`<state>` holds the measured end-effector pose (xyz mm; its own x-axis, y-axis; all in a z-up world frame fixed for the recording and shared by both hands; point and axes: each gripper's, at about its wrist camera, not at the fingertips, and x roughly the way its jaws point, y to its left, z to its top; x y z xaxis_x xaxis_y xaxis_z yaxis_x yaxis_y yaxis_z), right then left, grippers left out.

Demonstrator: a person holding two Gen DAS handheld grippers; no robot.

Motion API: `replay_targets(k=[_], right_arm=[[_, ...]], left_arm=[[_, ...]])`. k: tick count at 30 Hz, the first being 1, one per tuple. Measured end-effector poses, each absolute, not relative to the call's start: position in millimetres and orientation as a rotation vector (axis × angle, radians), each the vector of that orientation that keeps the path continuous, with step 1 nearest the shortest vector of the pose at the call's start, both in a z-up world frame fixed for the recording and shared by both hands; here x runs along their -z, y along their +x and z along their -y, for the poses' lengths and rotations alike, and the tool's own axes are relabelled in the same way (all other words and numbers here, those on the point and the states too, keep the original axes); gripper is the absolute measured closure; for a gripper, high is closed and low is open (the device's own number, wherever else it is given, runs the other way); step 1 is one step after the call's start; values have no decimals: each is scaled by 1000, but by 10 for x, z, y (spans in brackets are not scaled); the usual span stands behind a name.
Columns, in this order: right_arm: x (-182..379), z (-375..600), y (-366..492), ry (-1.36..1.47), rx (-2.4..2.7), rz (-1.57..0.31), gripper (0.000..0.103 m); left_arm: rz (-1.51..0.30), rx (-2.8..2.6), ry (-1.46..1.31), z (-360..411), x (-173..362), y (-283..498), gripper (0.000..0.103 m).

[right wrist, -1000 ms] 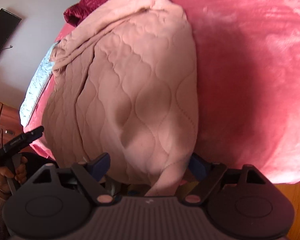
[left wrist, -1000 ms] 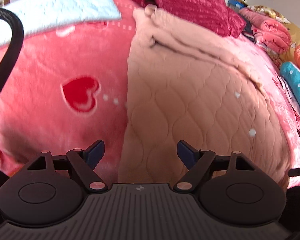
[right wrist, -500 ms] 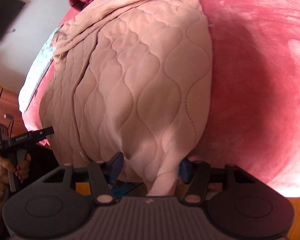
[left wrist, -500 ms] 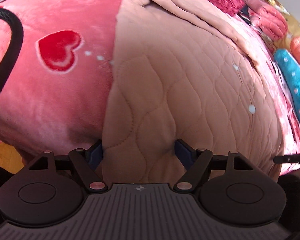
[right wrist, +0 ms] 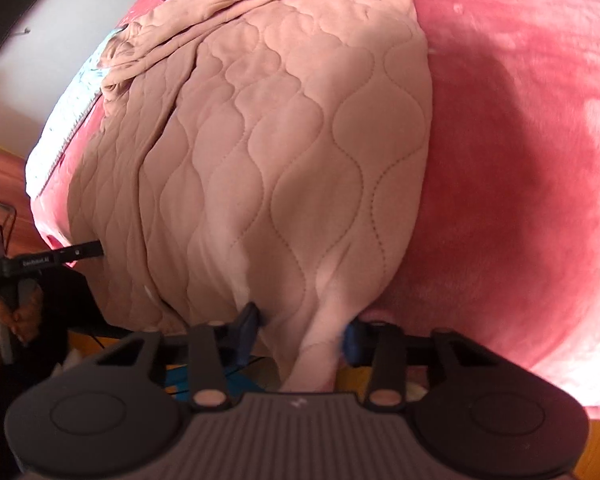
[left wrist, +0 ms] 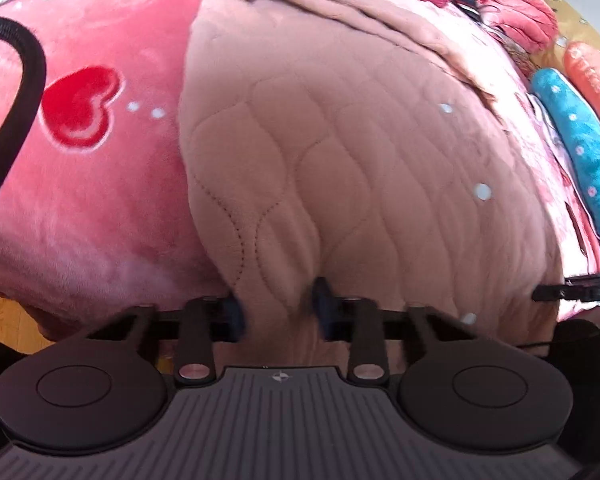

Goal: Fold large clothes
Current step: 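Grasp the hem with the left gripper while the right gripper grasps the hem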

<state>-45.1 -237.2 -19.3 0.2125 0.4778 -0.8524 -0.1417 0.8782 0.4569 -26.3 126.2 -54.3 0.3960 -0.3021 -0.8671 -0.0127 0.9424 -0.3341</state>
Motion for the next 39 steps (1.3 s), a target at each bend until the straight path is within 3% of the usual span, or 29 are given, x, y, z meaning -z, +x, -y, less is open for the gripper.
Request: replay_targets(k=[4,10,24,33,39], right_arm=[[104,2395,-509,312,-456,-1244,83],[-64,2534,-539,522,-511,-1144,85],[-604,2802,-53,931,-587,-658,92],[-660,2916,740,1075,-471,-451,92],[-371,2867,1205,1134,-359,-434,92]], left_arm=[[-1154,217,-341,-1284,461,-243,88],[-1106,272,-485,-1448,259,-232,92],[-813,290,-896,-1770,-340,550,94],[-727,135,-1076,-1825,-204,1194,93],[-754,49,-1143,-1855,87,1530,93]])
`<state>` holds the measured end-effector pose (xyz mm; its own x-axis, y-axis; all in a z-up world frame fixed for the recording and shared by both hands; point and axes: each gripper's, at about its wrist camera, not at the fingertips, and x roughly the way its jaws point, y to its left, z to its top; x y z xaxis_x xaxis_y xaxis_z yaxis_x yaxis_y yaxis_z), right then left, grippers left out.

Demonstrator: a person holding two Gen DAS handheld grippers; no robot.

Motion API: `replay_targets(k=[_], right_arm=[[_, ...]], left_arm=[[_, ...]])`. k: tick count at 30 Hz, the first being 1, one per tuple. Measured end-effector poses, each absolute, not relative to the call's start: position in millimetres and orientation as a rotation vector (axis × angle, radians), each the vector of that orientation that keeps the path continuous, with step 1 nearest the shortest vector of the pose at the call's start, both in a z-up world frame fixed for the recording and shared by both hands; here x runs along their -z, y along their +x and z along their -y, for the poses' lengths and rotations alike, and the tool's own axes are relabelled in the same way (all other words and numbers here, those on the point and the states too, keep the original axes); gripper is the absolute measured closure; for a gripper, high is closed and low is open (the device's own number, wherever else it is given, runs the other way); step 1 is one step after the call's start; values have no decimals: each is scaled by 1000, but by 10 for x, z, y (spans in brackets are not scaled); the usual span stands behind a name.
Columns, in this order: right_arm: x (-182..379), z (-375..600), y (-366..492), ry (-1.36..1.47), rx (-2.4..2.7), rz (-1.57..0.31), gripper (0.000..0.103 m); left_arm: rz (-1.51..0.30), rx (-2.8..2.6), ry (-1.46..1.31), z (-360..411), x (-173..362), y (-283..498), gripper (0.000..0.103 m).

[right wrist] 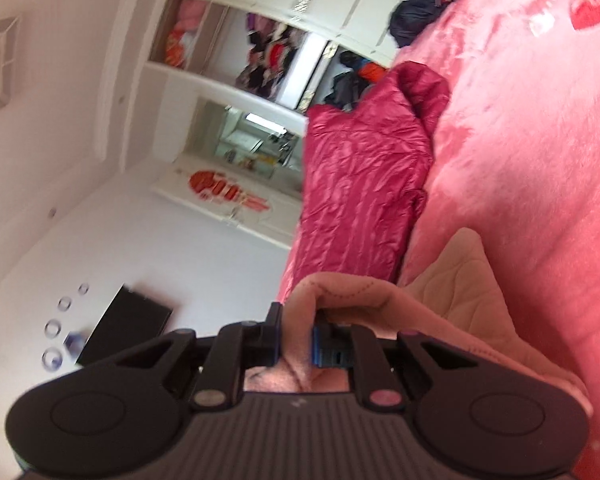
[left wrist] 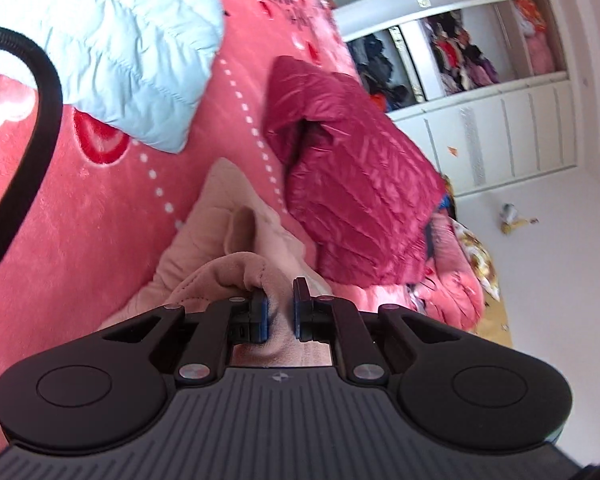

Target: Fold large clothes

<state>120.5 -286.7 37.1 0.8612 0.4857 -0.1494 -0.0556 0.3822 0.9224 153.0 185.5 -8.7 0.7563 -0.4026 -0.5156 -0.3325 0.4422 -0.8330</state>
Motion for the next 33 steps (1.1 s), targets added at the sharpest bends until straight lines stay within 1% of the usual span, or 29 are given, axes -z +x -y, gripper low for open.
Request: replay_targets(k=[4,7,8,10,13,14,15,16,17,18,20,22,24,25,26,28,32,33], right_arm=[[-130,2858,1385,1181,-328,-415,89],[4,2859,1487,1189,-309,-416,87],[36,2854,1526,1187,-303,-420,85],[94,2841,1599,1175,-288,-432,81],[169,2839,1668,1176,-269,-441,70],[189,2849,1671,1184,-262,-437,64],[210,2864,1684,1189,-256,-434,55],[212,2881,1678,1185,-244,-426,49],[209,2903,1671,1175,-229,-415,39],[198,2931,1657,1167,-218,-398,29],[156,3007,1624,1159,-205,-357,21],[80,3097,1563,1128,-193,-330,19],[-32,3131,1494,1014,-139,-326,13],[-83,3121,1466,943,-113,-333,12],[-120,3102,1450,876,-98,-350,11],[-163,3020,1443,760,-88,-390,11],[-115,2785,1391,617,-106,-441,9],[-93,2723,1391,588,-111,-462,9]], left_arm=[[-760,37,-1158,-1899,115,1594,91],[-760,37,-1159,-2092,84,1517,90],[-761,32,-1170,-2248,88,1631,90],[-756,19,-1191,-2319,70,1595,87],[-735,13,-1174,-2333,50,1597,85],[-725,11,-1173,-2347,28,1582,83],[-706,7,-1175,-2359,24,1603,78],[-679,-6,-1167,-2388,-12,1574,67],[-645,-32,-1139,-2418,-71,1538,61],[-618,-63,-1098,-2450,-147,1497,47],[-583,-83,-1035,-2514,-286,1416,46],[-576,-79,-983,-2527,-387,1339,41],[-590,-76,-894,-2472,-470,1245,38],[-600,-70,-843,-2424,-498,1192,35],[-611,-55,-793,-2370,-505,1141,32],[-640,-28,-718,-2234,-501,1045,22],[-702,34,-595,-1909,-391,985,16],[-706,32,-553,-1836,-370,994,13]])
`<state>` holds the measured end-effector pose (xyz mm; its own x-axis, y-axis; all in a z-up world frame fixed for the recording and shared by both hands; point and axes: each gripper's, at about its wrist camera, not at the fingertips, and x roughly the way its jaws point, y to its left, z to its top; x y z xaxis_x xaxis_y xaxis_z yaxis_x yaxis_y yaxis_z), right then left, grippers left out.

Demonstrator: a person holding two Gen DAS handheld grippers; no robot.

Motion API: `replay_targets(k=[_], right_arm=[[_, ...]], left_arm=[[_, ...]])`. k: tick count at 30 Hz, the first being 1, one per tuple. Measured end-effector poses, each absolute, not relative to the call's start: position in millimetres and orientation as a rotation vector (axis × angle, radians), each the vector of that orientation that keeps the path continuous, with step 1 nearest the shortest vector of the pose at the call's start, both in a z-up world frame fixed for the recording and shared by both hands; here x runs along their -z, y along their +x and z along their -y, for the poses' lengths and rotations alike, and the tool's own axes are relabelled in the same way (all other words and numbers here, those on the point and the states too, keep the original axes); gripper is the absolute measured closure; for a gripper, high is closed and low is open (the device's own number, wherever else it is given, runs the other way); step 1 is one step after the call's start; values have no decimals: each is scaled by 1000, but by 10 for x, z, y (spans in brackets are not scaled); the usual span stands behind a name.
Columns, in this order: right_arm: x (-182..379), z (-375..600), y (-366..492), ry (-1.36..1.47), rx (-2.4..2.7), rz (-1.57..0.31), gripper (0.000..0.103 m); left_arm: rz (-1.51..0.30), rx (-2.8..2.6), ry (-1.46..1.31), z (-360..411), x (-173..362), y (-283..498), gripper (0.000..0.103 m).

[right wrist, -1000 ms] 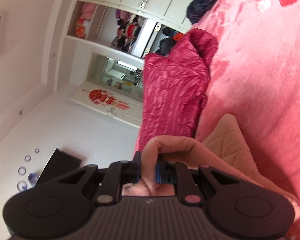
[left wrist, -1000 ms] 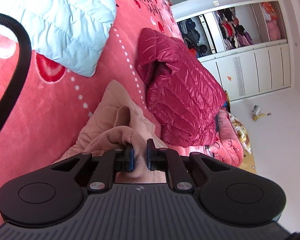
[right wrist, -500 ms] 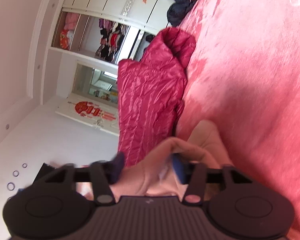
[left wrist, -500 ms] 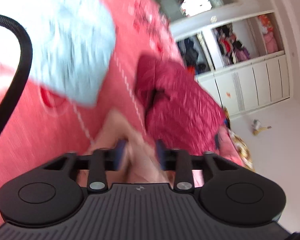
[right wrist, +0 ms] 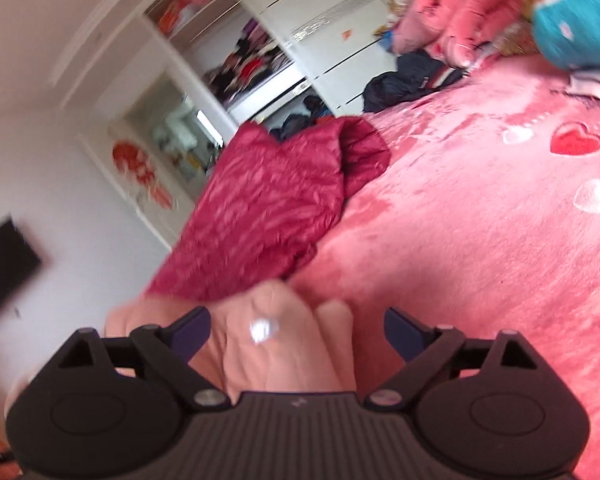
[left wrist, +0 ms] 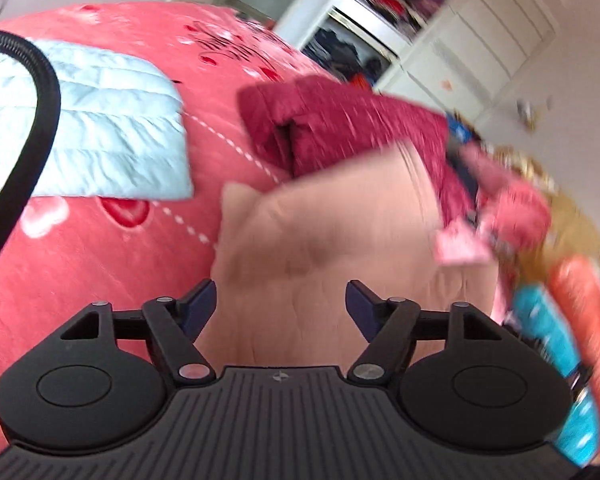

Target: Fold large clothes

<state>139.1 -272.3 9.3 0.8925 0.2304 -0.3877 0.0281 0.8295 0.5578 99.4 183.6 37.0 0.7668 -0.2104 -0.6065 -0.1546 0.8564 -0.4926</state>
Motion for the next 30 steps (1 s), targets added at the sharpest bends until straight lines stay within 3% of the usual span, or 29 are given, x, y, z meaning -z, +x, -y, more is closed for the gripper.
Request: replay_targets(k=[3,10,19,23,28,30], right_arm=[[-41,2577,1351,510,-116,-496,9],[24,2393,1326,404,-147,-537,9],[152,2318,1474,397,-154,-569,9],[171,2236,1532,359,-154,-565,11],[198,2171,1566,302,-108,-565,44],[181,2186,1552,300,-87,-551,64]], left_arm=[[-685,0,-415,-1656,-334,1052,5],[-659,-65,-170,-1481,-225,1267,0],[-658,-110,-46,-1471,-180,1655,0],[-679,-102,-9,-1398,-109,1859,10],[-700,-124,59,-1211,35,2020,38],[-681,-140,107,-1176,50,2025,49]])
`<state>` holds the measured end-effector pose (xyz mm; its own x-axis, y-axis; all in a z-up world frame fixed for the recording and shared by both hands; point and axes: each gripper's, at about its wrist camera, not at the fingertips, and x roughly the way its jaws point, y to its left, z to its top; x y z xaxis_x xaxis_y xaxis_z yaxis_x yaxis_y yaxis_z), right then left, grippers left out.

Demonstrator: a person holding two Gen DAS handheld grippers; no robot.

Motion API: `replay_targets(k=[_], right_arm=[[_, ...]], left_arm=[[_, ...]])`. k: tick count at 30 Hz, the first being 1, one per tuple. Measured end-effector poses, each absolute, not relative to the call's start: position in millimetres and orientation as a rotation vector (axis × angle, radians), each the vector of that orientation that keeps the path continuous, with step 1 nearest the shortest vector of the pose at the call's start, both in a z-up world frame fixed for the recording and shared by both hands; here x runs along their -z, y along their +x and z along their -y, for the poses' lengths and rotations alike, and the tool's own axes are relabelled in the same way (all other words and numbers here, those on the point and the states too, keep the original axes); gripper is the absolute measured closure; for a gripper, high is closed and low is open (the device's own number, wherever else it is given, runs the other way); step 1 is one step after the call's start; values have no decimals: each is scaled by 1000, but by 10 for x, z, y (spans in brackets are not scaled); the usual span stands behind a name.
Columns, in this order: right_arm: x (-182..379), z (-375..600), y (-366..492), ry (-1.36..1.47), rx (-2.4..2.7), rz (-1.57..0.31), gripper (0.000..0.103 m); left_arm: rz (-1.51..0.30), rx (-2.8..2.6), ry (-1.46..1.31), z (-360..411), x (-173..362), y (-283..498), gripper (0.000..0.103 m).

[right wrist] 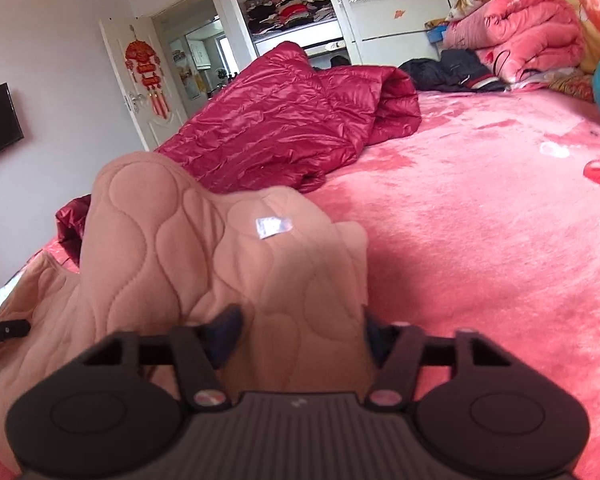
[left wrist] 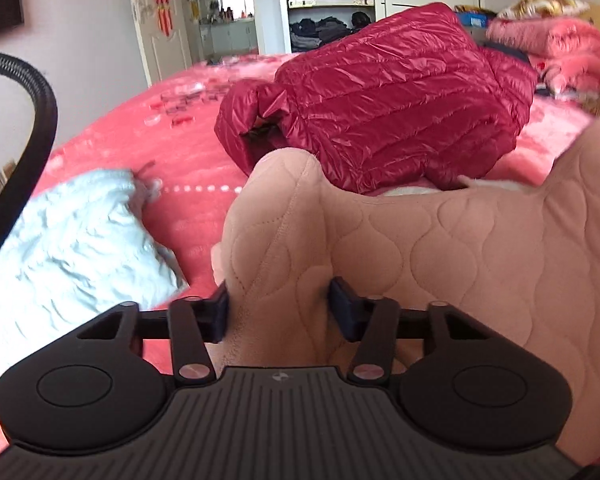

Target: Fold large clothes

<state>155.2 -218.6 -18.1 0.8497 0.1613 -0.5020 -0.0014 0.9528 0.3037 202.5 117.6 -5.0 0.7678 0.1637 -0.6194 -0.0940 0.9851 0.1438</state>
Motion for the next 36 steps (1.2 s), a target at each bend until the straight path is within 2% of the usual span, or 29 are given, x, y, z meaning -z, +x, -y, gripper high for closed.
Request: replay_targets(k=[1,2,4,11,12,13,19,20,21,23,24,29,32,34,36], right_arm=[[161,2198,1543,298,-68,-541,72],[136,2210,1534,296,-55,-530,84],[104,2226,1529,294,-37,-520,87],[130,2218,1538,245,-11,-527,89],[146,2236,1541,246,-5,-530,89],[167,2253,1552,247,-1,-537,89],[316,2281,1594,268,17,-570,85],[324,2278,1601,271,24,-575,81],[315,2282,1595,272,41,-573,68],[264,2315,1576,280,80,-560,52],[228,2338,1559,292,84,-549,51],[-65,2249,1458,297,26,-421,51],[-214,2090,1493,332,-102,-364,51],[-230,1948,1591,350,-201,-370,55],[-195,1789,1713,358,-282,-403,68]], left_arm=[[-671,-151,108,-1189,41,2014,55],[-666,-162,94,-1215,28,2014,57],[-659,-180,85,-1273,15,2007,61],[-636,-247,108,-1328,20,1971,61],[-634,-262,92,-1373,24,1953,62],[-637,-298,84,-1419,36,1930,68],[-649,-291,50,-1523,98,1880,68],[-646,-287,40,-1522,86,1885,68],[-645,-286,24,-1533,73,1888,68],[-629,-282,3,-1545,24,1864,68],[-614,-277,0,-1541,-20,1841,67],[-514,-215,-14,-1338,-322,1733,67],[-498,-118,-18,-1132,-421,1827,62],[-510,-68,-9,-992,-402,1949,57],[-536,-30,17,-873,-335,2101,57]])
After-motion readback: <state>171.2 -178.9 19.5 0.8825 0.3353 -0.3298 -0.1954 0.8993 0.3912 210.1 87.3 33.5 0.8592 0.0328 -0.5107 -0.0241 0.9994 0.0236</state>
